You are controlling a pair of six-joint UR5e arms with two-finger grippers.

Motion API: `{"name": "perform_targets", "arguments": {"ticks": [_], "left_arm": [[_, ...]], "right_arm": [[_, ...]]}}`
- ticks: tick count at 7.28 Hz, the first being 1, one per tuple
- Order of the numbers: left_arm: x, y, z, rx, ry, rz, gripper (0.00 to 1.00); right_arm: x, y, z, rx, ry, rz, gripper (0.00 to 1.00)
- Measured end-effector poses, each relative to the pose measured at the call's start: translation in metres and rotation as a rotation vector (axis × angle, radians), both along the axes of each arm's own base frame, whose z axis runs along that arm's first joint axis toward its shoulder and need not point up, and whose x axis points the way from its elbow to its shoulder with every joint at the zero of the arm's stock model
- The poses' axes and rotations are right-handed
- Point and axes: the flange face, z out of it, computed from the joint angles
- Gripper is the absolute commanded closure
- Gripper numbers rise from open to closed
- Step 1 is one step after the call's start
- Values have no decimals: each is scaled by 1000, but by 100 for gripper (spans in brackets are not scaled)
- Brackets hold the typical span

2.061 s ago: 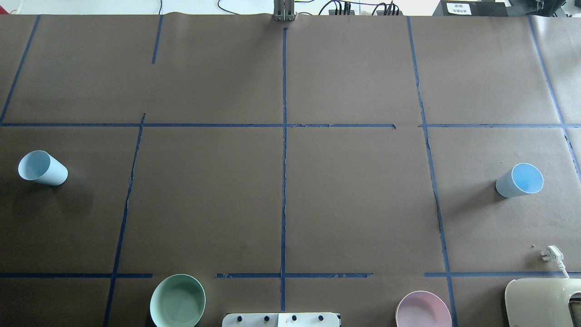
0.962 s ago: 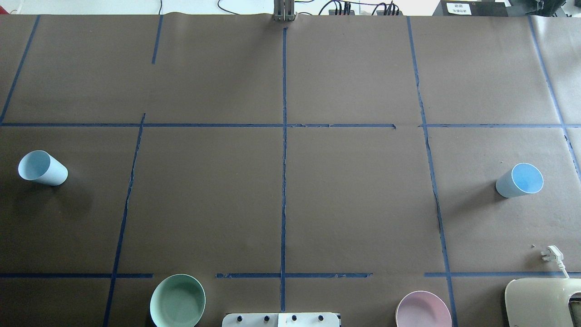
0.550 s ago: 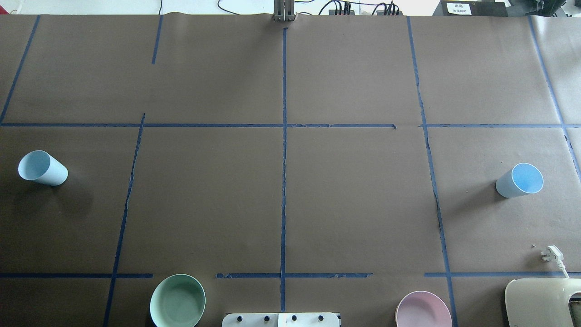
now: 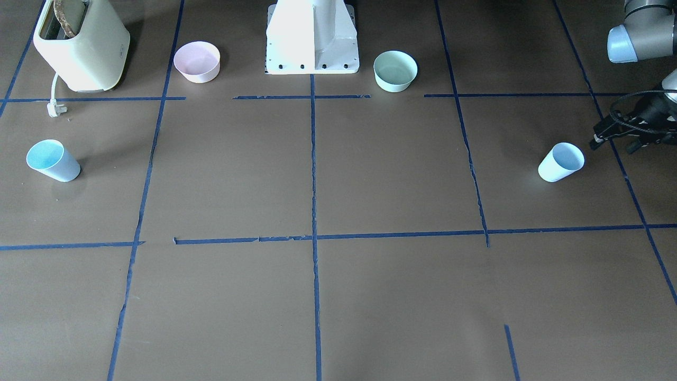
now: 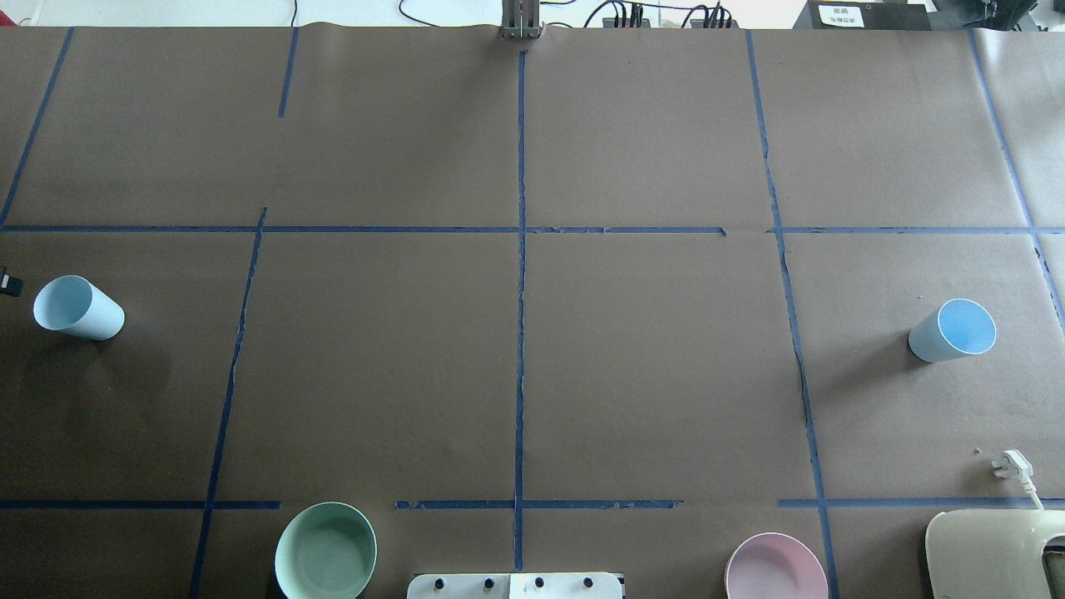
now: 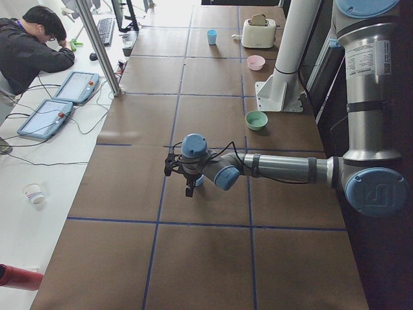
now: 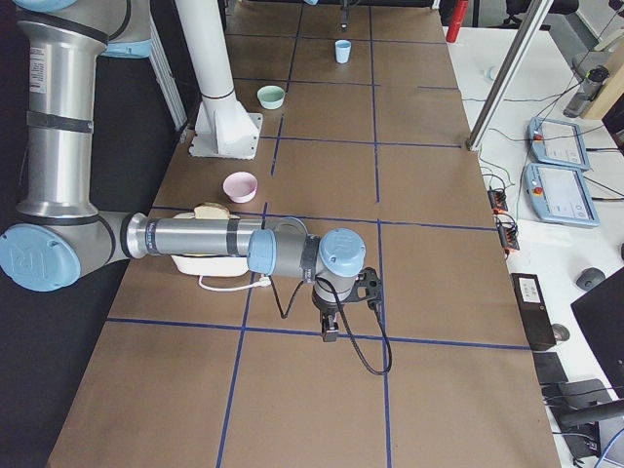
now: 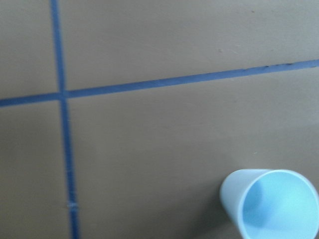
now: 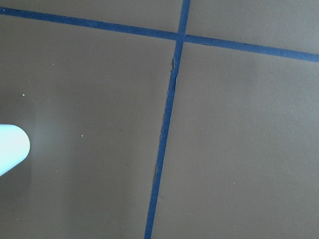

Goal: Stack blue cups with both arms
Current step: 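Lower the left gripper onto the light blue cup and grasp it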

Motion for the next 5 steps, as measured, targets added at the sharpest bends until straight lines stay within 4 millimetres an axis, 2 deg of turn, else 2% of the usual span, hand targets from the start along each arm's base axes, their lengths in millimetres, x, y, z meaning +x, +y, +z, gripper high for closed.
{"name": "perform_targets", "arguments": {"ticks": [3, 4, 5], "left_arm": [[27, 2, 8, -55, -15, -28, 0], [41, 2, 10, -68, -25, -21, 8], [54, 2, 14, -72, -39, -10, 59]], "right_arm": [[0, 0, 1, -1, 0, 0, 0], [0, 0, 1, -1, 0, -1, 0], [0, 1, 1, -1, 0, -1, 0]]}}
